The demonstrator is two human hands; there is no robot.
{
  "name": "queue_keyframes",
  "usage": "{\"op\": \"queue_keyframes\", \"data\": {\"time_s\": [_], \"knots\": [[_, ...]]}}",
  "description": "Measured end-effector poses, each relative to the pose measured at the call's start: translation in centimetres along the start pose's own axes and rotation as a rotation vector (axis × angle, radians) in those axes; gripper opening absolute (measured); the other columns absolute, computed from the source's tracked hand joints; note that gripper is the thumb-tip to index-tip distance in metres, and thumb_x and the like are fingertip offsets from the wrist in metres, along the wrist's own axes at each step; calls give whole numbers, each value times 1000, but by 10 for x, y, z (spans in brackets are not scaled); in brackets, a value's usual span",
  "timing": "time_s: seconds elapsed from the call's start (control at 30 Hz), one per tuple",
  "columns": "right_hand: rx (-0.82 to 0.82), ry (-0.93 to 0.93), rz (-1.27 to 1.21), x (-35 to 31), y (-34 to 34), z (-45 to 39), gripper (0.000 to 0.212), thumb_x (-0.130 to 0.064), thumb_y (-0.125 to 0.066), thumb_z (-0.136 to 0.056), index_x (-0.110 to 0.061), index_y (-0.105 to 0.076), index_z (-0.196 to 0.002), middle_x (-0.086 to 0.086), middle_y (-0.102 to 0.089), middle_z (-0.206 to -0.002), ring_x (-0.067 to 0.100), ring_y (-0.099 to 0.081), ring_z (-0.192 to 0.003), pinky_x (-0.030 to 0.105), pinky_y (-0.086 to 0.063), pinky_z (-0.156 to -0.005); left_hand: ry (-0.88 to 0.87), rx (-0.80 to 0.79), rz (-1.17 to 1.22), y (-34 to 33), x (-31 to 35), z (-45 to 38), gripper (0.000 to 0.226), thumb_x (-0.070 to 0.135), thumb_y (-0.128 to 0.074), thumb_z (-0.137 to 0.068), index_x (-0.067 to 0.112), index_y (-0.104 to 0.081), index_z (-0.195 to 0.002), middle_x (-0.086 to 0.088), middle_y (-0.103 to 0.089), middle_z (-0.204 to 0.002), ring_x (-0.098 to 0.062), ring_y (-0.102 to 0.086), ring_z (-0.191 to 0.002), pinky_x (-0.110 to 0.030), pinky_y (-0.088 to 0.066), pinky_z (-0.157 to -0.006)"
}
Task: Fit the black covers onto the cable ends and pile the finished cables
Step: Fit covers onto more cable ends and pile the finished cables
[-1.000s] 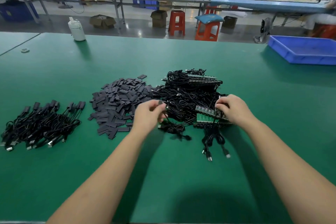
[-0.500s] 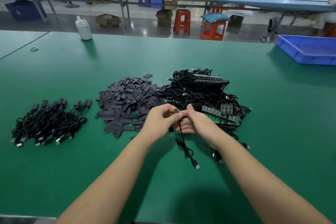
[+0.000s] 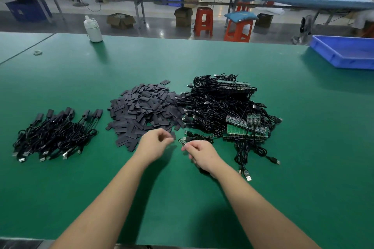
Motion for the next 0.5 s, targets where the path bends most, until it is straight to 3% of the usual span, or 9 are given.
{"op": "queue_keyframes", "data": {"time_s": [0.07, 0.13, 0.23, 0.33, 0.5], "knots": [[-56, -40, 51, 9, -6, -3, 24, -22, -49, -104, -17, -69, -92, -5, -65, -74, 7, -49, -51, 19, -41, -45, 12, 11, -245, 16, -19, -2, 12, 36, -73, -85, 27, -66, -89, 8, -64, -91, -16, -62, -87, -30, -49, -78], [-87, -52, 117, 15, -10, -5, 26, -23, -47, -105, -18, -67, -89, -5, -66, -80, 7, -50, -51, 21, -43, -45, 49, -55, -327, 26, -40, -2, 24, 43, -76, -81, 26, -63, -92, 7, -60, -94, -16, -59, -89, -31, -48, -77], [-106, -71, 131, 20, -10, -9, 27, -23, -46, -105, -18, -66, -89, -5, -64, -79, 6, -49, -50, 22, -45, -46, 77, -141, -385, 28, -58, 4, 29, 45, -79, -77, 26, -62, -91, 6, -57, -95, -12, -57, -86, -30, -45, -75], [-141, -73, 66, 24, -9, -11, 26, -24, -47, -105, -17, -68, -92, -4, -61, -76, 5, -51, -49, 21, -47, -48, 61, -123, -371, 24, -60, 7, 20, 36, -79, -79, 28, -61, -82, 4, -53, -96, -10, -54, -82, -30, -45, -75], [-161, -63, -4, 31, -8, -10, 25, -23, -50, -105, -18, -72, -94, -5, -60, -71, 7, -55, -52, 21, -50, -54, 42, -169, -368, 17, -48, 6, 16, 26, -76, -84, 23, -61, -82, 4, -64, -88, -10, -58, -78, -27, -46, -67]]}}
Point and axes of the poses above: each hand's wrist, its own z-axis away from the middle knuckle, its own y-axis out of the back of the hand, x = y × z, the point moved 6 cm from there along -z, towards the middle knuckle
